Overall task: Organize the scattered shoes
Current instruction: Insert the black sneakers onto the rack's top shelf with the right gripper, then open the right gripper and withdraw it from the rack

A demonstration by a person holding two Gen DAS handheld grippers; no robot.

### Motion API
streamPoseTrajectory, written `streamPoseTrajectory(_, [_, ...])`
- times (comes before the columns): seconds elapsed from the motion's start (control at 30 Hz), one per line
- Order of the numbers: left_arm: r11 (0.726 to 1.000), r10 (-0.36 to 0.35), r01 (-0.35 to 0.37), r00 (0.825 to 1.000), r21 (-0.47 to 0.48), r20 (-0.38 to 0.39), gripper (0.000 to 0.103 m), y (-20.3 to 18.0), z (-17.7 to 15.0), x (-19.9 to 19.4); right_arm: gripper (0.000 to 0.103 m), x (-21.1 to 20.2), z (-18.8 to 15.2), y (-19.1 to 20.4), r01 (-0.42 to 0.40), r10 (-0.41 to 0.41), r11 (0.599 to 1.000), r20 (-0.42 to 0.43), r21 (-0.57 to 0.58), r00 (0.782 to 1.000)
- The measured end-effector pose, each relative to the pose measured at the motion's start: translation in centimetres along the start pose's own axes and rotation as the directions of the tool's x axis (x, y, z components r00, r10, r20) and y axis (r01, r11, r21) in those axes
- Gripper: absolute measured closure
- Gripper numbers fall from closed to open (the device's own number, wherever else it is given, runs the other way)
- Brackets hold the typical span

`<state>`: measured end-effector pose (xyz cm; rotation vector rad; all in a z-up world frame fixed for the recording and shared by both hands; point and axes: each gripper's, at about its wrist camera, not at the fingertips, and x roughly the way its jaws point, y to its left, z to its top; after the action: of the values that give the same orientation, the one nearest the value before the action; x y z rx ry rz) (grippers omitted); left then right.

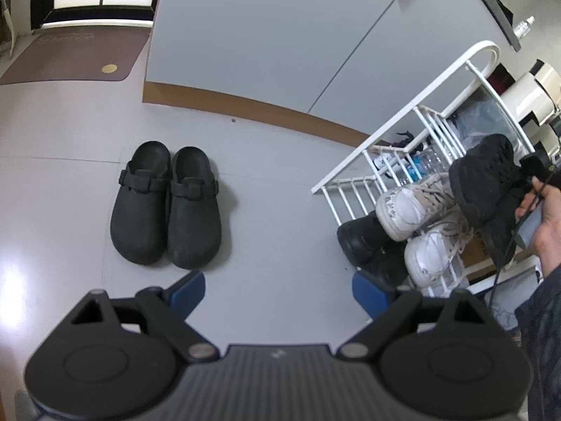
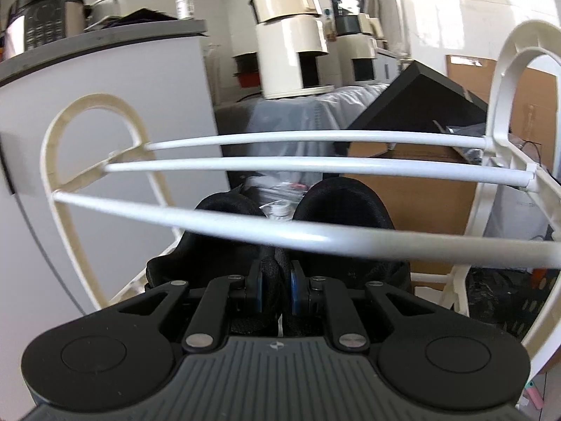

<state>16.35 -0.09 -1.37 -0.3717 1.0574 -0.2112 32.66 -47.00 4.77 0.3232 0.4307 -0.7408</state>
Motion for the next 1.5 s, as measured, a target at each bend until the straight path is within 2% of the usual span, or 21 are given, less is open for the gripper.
streamPoseTrajectory(0.2, [1.000,-0.026,0.026,0.999,0.002,-0.019,0.011,-0.8,-0.4,0.6,0.086,1.0,0.3,-0.7,0.088,-0.090,0.993,0.016,0.081,0.996])
streamPoseTrajectory(0.43, [0.999,-0.040,0.041,0.999,0.011,-0.030,0.011,-1.5,-0.6,1.0,0.086,1.9,0.3,-0.6,0.139,-0.143,0.977,0.013,0.159,0.990])
streamPoseTrajectory(0.53, [0.999,-0.040,0.041,0.999,0.007,-0.030,0.011,-1.5,-0.5,1.1,0.084,2.3,0.5,-0.2,0.168,-0.171,0.971,0.003,0.172,0.985])
streamPoseTrajectory(0.63, [0.999,-0.044,0.044,0.999,0.006,-0.031,0.011,-1.5,-0.5,1.0,0.080,2.4,0.6,0.3,0.183,-0.187,0.974,0.023,0.132,0.982])
streamPoseTrajectory(0.77, [0.999,-0.051,0.052,0.998,0.006,-0.030,0.010,-1.6,-0.5,0.9,0.074,1.3,0.4,0.8,0.169,-0.172,0.985,0.081,0.041,0.982])
streamPoseTrajectory(0.97, [0.997,-0.071,0.071,0.997,0.009,-0.033,0.010,-2.0,-0.7,0.6,0.068,-0.5,0.1,0.8,0.139,-0.137,0.990,0.094,-0.013,0.986])
streamPoseTrajectory(1.13, [0.997,-0.071,0.071,0.997,-0.003,-0.017,0.010,-1.2,-0.1,0.1,0.067,-3.2,-0.7,0.8,0.103,-0.100,0.994,0.077,-0.031,0.992])
streamPoseTrajectory(1.37, [0.998,0.015,-0.010,0.997,-0.062,0.076,0.010,1.3,1.2,-1.7,0.064,-6.9,-2.4,0.6,0.037,-0.032,0.996,0.053,-0.086,0.998])
streamPoseTrajectory(1.5, [0.998,0.007,-0.002,0.997,-0.063,0.082,0.010,1.6,1.2,-2.3,0.064,-8.2,-3.6,-0.3,0.027,-0.025,0.996,0.025,-0.088,0.999])
